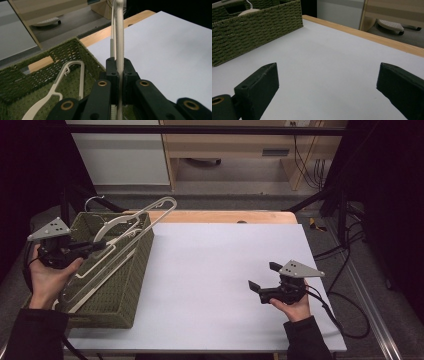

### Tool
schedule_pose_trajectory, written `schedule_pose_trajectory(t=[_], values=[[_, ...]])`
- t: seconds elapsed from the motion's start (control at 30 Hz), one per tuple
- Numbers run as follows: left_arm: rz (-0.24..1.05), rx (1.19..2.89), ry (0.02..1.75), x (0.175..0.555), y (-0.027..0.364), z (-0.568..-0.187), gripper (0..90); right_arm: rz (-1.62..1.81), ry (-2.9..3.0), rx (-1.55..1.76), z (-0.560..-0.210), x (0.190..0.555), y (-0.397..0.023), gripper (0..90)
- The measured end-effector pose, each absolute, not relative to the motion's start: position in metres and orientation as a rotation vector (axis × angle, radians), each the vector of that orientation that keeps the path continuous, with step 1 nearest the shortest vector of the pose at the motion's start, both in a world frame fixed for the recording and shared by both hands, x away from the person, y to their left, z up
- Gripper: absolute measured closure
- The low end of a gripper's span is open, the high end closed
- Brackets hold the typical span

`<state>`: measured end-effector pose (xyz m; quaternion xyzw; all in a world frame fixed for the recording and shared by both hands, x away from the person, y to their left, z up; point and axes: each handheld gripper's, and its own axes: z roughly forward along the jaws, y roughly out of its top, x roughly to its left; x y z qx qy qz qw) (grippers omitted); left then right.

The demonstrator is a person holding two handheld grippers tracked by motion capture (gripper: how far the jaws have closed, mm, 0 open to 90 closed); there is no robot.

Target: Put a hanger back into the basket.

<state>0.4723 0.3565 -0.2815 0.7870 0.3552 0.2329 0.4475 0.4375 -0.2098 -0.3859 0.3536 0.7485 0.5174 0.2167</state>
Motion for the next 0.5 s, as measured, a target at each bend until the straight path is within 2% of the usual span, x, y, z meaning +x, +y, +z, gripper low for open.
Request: schedule_pose_trajectory(t=[0.5], values=[[0.595,1.956,0.98,0.48,0.402,-0.302,86.4,1.419,2.092,0.985,-0.389,0.44,-0.208,4.6]])
